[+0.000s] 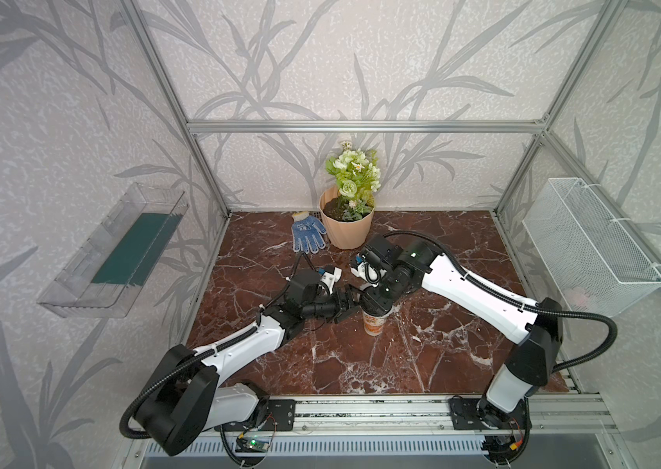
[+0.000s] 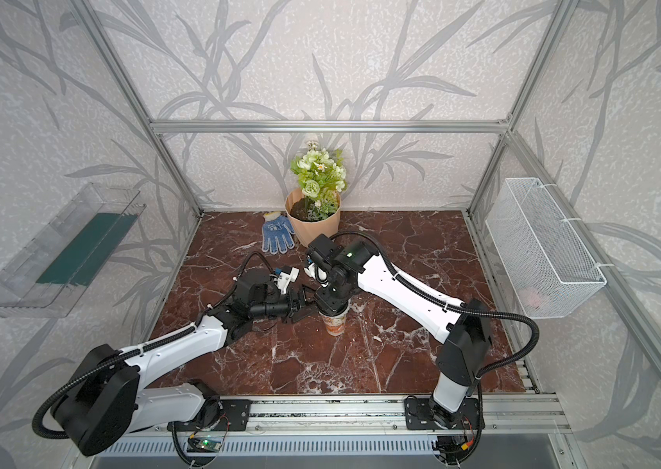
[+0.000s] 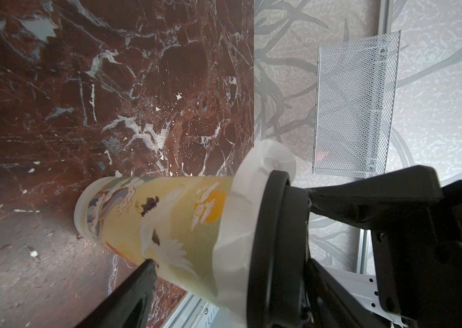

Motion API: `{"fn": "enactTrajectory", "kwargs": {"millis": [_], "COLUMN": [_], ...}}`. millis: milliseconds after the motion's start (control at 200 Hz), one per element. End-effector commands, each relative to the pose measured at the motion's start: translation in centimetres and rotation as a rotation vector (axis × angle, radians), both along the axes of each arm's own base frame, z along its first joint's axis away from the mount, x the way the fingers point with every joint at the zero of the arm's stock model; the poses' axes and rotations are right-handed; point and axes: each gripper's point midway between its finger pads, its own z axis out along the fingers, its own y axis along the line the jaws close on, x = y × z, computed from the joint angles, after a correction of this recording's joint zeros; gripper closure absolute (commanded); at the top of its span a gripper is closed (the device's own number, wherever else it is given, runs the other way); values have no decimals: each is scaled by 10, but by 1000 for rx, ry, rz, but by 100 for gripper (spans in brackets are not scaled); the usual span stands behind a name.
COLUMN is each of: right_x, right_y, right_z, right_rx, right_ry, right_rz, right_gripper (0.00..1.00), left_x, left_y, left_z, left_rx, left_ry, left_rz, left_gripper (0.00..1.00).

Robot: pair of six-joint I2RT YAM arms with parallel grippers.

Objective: Put the leak-proof paper on the milk tea cups
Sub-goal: Secure the cup lid on the cup.

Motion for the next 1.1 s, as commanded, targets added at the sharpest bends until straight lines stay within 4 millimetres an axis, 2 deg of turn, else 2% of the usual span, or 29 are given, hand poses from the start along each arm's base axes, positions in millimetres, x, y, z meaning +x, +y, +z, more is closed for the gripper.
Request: {"fn": "enactTrajectory", "kwargs": {"millis": [0,155,275,435,710,735,795,950,1040,1095], "right_x": [-34,-35,-30,-22,-8,-8,-5,4,5,4], "right_y": [-17,-19,-17,-8,8,6,6,-10,-28,-44], "right_z": [-62,-60,-50,-24,23,37,52,88,97,98], "right_rx": [-169,-164,-139,-71,55,87,116,189,237,253], "right_ry": [211,204,170,105,-9,-40,-80,-218,-279,-282], "right_rz": [26,21,15,20,23,20,11,-97,-210,-310], "right_gripper": [34,33,29,20,8,7,4,3,4,8], "left_x": [-3,-6,-12,-17,-17,-17,-17,-16,-16,-15], "left_y": [-7,-4,1,9,10,10,11,10,9,9], "left_z": [2,-12,-26,-43,-50,-50,-50,-48,-46,-45], "left_rx": [-12,33,99,156,175,176,175,173,168,165], "left_ry": [5,39,76,108,118,120,118,114,111,110], "left_rz": [-28,-27,-37,-24,-20,-20,-18,-17,-18,-18], "left_gripper": [19,23,25,27,27,27,27,27,27,27]}}
